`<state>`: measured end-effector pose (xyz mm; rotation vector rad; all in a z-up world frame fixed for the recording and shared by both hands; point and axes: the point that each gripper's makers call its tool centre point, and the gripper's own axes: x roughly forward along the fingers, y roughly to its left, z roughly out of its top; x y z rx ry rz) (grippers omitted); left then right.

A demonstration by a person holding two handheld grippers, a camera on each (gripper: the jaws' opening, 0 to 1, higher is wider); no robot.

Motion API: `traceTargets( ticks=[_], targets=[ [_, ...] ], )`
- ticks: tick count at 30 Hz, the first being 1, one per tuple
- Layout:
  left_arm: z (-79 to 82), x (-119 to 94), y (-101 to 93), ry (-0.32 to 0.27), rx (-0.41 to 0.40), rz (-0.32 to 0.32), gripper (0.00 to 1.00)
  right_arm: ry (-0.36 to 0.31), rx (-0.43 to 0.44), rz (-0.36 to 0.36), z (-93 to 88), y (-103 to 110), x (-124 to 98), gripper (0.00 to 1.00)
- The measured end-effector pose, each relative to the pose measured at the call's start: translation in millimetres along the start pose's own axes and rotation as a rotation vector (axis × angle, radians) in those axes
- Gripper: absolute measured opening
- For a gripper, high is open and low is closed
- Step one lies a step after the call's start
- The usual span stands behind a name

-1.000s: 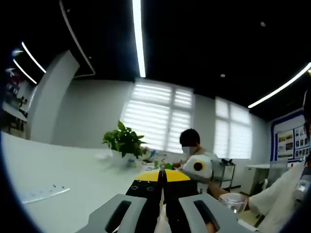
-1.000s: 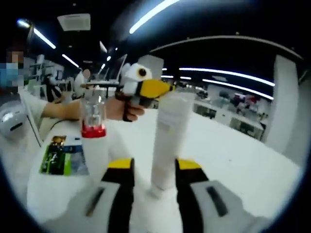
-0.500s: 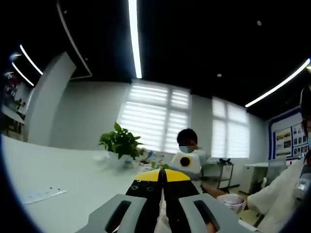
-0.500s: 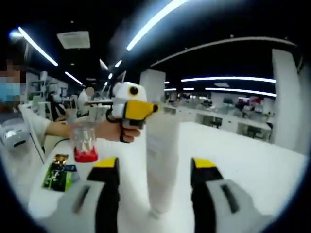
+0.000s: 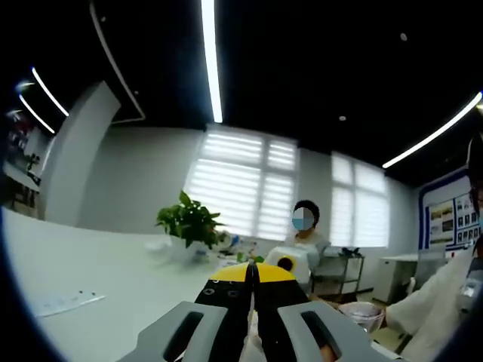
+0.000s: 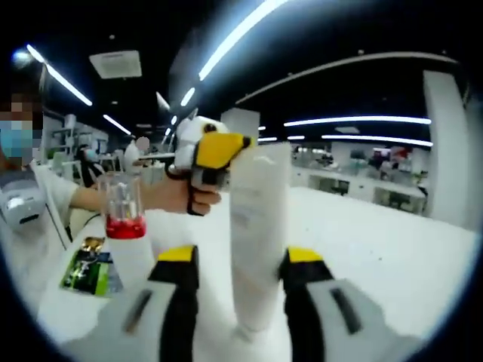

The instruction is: Arrange the skincare products in the storage area until every visible bottle or jar stands upright without overlapping.

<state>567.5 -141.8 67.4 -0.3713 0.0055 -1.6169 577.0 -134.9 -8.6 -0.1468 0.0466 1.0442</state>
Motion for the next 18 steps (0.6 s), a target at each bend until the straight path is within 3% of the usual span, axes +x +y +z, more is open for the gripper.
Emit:
traceTargets(
  ticks=[18],
  targets=[
    [0.0, 0.2, 0.1, -0.001, -0.008, 0.000, 0.00, 0.005, 0.032, 0.003, -7.7, -4.4, 1.3, 0.42]
  ],
)
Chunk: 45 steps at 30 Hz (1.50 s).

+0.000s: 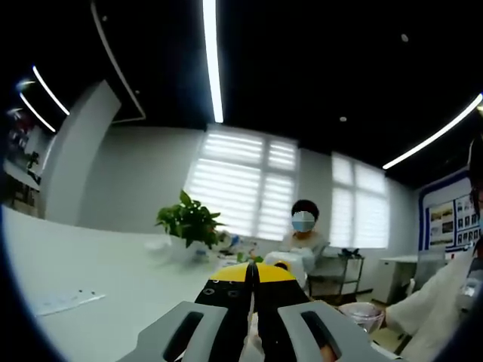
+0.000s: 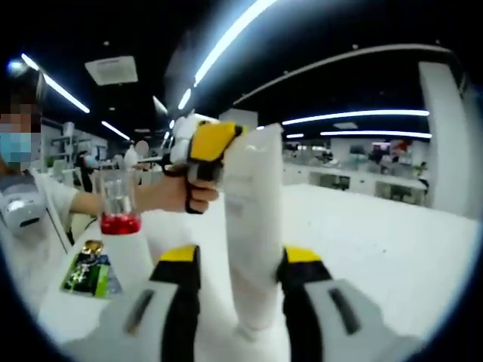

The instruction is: Arrange the skincare products in the storage area until every visible bottle or jar stands upright without overlapping.

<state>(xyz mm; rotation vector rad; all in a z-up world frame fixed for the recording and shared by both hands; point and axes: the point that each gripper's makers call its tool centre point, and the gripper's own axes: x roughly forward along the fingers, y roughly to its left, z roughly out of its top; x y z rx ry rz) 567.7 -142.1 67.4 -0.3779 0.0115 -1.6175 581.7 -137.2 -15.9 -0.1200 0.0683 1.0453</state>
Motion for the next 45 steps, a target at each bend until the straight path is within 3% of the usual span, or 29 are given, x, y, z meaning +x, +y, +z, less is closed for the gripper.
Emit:
traceTargets(
  ticks=[14, 25, 45],
  targets=[
    [-0.1, -0.2, -0.1, 0.001, -0.001, 0.001, 0.00, -0.003, 0.011, -0.005, -0.2, 0.6, 0.0, 0.40],
    [0.4, -0.3, -1.5, -0.001, -0.011, -0.007, 0.00, -0.001, 0.030, 0.009, -1.6, -0.8, -2.1, 0.25],
    [-1.9, 2.5, -10.8, -0.002, -0.039, -0.050, 0.00, 0.012, 0.040, 0.057, -3.0, 8.9, -5.3, 0.23]
  ],
)
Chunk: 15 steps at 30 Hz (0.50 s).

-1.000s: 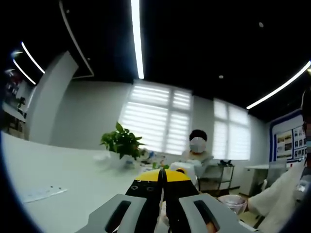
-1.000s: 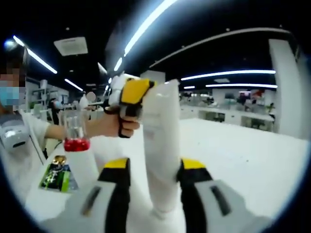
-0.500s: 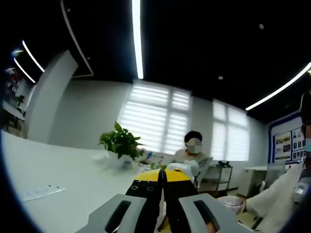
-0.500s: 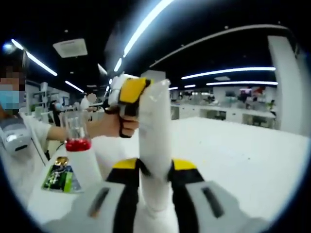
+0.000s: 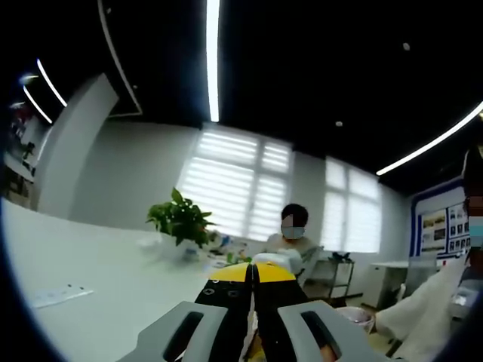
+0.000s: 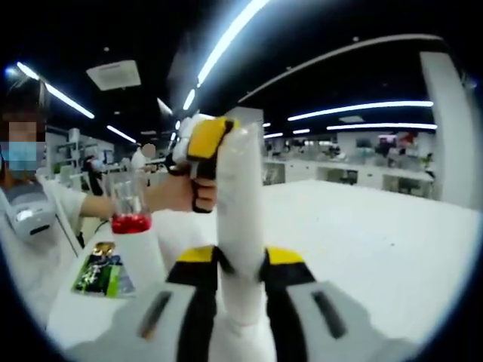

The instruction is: Arrange the skincare products in the storage area until every visible bottle or jar stands upright without overlapping.

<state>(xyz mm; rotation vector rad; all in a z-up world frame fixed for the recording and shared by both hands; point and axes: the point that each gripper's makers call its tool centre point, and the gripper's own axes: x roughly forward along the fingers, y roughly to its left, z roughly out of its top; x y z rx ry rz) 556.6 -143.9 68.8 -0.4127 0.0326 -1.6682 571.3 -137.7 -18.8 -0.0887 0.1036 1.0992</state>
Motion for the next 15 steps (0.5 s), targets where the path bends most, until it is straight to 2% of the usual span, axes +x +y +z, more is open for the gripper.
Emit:
traceTargets(
  ticks=[15],
  targets=[
    [0.1, 0.9, -2.1, 0.000, -0.020, -0.017, 0.00, 0.009, 0.011, 0.034, -1.0, 8.6, -4.0, 0.21]
  ],
)
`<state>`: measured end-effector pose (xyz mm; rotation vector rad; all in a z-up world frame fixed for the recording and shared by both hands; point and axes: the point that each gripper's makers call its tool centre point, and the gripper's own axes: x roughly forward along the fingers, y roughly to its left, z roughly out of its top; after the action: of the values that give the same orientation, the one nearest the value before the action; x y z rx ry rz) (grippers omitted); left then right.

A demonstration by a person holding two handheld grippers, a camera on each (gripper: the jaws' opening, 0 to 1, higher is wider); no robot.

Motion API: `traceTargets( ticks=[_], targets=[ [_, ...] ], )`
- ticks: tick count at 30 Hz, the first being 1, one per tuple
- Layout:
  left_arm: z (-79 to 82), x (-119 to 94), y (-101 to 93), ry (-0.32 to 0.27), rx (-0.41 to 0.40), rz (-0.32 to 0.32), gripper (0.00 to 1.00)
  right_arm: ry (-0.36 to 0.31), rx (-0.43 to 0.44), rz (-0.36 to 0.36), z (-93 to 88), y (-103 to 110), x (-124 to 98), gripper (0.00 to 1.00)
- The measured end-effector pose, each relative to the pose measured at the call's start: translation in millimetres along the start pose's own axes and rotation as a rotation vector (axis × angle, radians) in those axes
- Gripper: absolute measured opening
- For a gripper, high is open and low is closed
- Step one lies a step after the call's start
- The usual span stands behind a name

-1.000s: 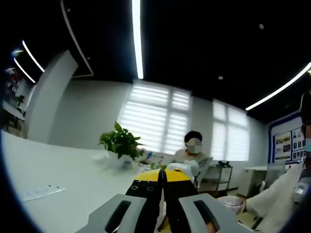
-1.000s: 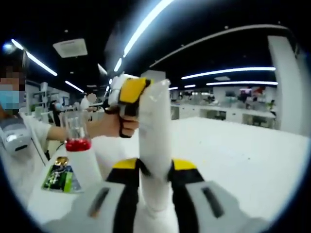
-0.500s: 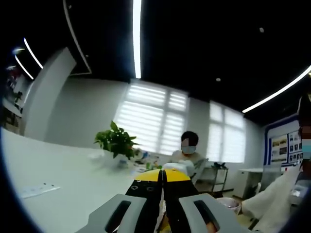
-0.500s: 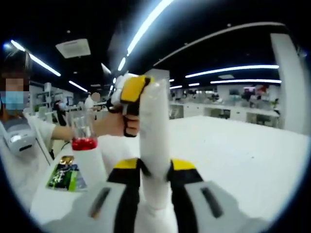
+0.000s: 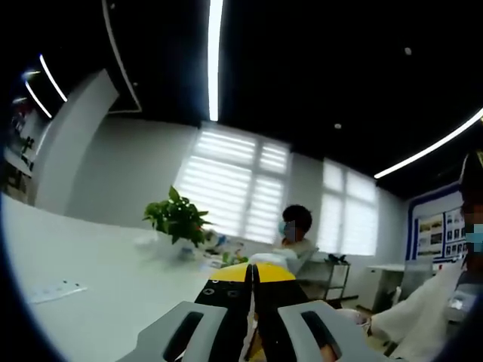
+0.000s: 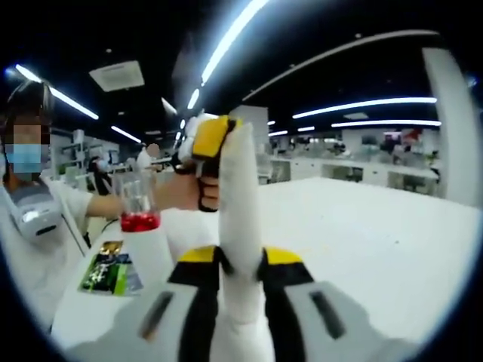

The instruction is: Arrange the skincare products in the storage area until every visible bottle or jar stands upright without overlapping.

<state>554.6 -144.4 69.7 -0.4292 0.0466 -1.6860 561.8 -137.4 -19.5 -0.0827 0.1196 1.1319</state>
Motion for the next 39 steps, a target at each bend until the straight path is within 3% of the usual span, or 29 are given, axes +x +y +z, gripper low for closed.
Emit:
traceTargets(
  ticks=[39],
  targets=[
    [-1.1, 1.1, -3.6, -0.004, -0.021, -0.018, 0.01, 0.010, 0.006, 0.077, -2.4, 12.3, -12.8, 0.18]
  ],
)
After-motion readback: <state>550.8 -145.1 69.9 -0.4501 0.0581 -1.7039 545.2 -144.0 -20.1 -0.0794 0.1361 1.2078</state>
